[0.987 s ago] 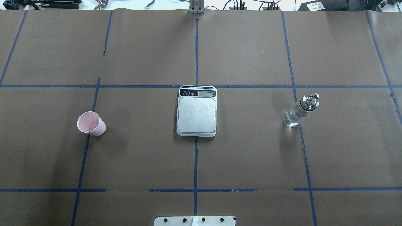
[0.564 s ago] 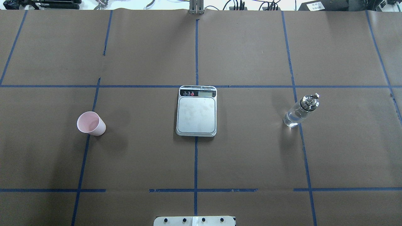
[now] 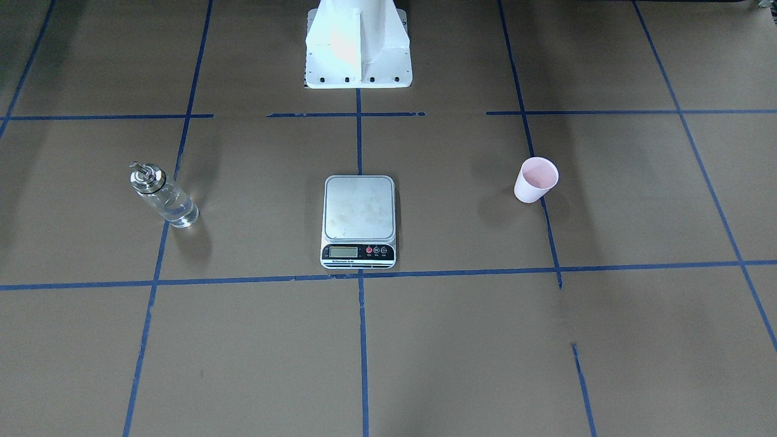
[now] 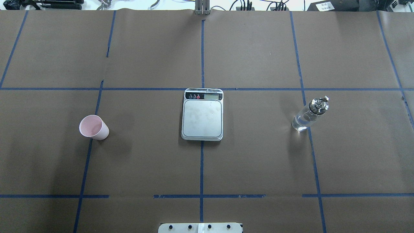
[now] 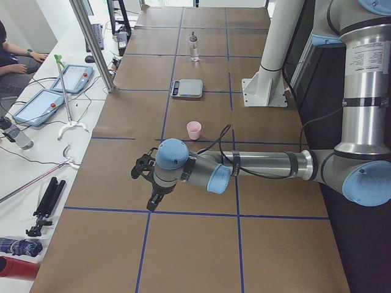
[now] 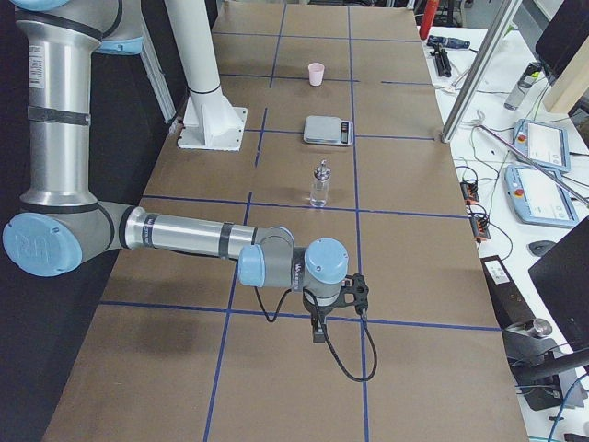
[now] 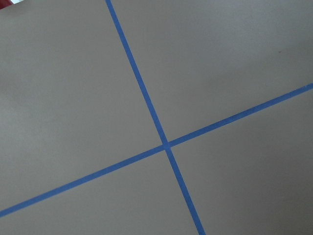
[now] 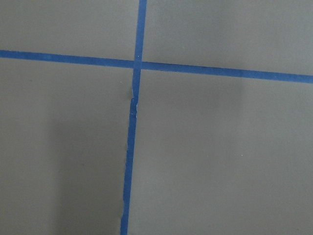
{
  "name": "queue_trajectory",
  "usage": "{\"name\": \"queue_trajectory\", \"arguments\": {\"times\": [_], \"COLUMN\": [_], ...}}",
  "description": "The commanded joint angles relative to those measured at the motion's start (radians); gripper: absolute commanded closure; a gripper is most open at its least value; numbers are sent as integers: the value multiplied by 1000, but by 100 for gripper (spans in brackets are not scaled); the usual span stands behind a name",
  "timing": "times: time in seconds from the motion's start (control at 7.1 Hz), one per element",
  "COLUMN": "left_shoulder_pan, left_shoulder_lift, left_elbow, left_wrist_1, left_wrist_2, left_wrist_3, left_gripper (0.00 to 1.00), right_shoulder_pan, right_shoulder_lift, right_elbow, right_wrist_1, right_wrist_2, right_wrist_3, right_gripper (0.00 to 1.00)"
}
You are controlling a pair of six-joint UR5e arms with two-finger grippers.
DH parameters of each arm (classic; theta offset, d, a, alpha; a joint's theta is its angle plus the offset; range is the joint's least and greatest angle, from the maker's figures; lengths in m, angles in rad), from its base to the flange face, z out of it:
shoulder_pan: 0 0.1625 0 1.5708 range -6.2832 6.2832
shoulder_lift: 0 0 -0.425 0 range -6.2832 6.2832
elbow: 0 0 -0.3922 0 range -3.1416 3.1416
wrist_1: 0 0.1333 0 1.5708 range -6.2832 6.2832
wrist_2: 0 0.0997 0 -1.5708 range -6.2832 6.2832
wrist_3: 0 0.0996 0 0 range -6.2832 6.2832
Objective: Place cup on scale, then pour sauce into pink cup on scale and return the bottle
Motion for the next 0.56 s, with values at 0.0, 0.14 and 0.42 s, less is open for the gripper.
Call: {"name": "queue_trajectory", "arguments": {"times": [0.0, 0.14, 0.42], "left_shoulder_pan": [-2, -6, -8], "left_shoulder_lift": [-43, -69, -80], "left_elbow": [-4, -6, -6], "left_wrist_1": [-57, -148, -344], "left_wrist_2": [5, 5, 7], "left_wrist_3": [-4, -2, -4], "left_gripper": [0, 0, 0], "right_shoulder_pan": [3, 3, 6], "right_shoulder_lift": [18, 41, 28], "right_elbow": [38, 40, 132], "right_wrist_1": [92, 184, 219], "right_wrist_2": [7, 8, 20], "right_wrist_3": [0, 14, 72], "right_gripper": [0, 0, 0]}}
